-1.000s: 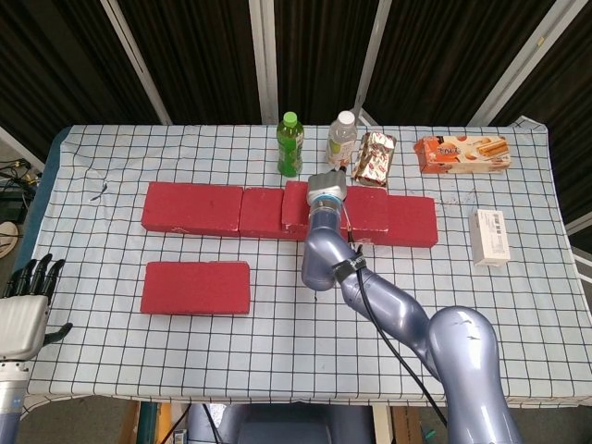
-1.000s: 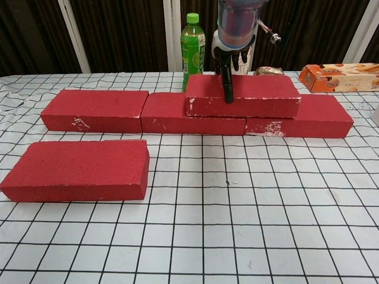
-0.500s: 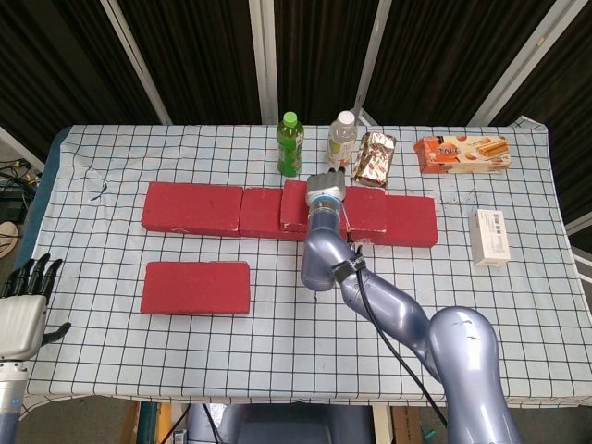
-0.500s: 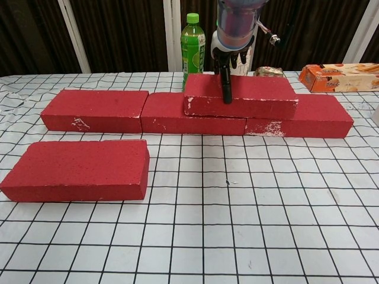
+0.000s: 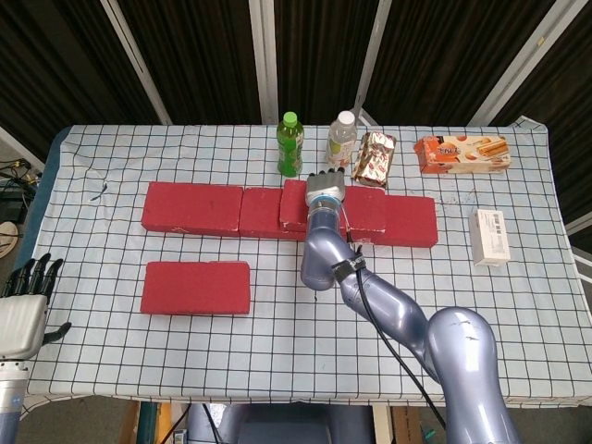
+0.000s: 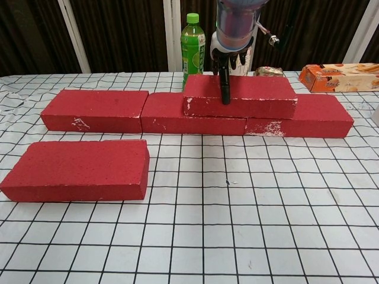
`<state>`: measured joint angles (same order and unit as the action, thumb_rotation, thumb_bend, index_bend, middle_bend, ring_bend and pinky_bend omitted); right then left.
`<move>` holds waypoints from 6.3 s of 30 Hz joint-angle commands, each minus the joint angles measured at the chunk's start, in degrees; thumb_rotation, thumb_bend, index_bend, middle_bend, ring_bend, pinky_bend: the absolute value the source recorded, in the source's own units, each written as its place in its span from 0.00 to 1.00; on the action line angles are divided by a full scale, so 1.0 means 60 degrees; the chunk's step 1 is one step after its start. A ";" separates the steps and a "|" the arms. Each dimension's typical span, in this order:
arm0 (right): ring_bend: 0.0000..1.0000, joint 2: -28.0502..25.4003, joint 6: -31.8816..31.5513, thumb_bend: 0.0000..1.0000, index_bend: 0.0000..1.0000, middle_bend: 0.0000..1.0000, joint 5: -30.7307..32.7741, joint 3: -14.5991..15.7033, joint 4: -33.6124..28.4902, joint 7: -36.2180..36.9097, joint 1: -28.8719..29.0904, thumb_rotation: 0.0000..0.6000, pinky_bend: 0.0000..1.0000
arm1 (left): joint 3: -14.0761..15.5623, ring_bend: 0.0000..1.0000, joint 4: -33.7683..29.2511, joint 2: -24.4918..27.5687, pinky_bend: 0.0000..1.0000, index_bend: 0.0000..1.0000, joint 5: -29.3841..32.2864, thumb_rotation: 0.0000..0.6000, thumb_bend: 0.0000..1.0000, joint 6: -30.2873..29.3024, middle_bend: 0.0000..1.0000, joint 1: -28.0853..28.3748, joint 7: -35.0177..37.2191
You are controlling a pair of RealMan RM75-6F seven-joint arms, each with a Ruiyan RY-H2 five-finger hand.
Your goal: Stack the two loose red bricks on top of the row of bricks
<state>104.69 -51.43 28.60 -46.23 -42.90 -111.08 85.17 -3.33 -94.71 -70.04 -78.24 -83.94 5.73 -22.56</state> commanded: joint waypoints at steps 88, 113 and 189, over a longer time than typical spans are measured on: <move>0.00 -0.6251 -0.4733 0.15 0.06 0.01 -1.9993 0.5797 -0.9576 1.6088 -1.4974 1.00 0.00 | 0.0639 0.00 -0.1953 0.1998 0.07 0.02 -0.1420 1.00 0.00 0.1687 0.00 0.0972 0.1411; 0.00 -0.6468 -0.4756 0.15 0.04 0.01 -1.9268 0.6430 -0.9851 1.5995 -1.4435 1.00 0.00 | -0.0364 0.00 -0.2309 0.1456 0.03 0.00 0.2584 1.00 0.00 0.5194 0.00 0.3878 -0.0079; 0.00 -0.6699 -0.5640 0.15 0.04 0.01 -1.8425 0.6979 -1.0039 1.6178 -1.4099 1.00 0.00 | -0.0001 0.02 -0.1141 -0.2267 0.20 0.00 0.7670 1.00 0.00 0.3496 0.02 0.6619 -0.4093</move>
<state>64.49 -85.25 -81.96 -4.35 -103.12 -14.01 0.57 -3.25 -101.63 -83.52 -32.68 -63.06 45.11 -46.78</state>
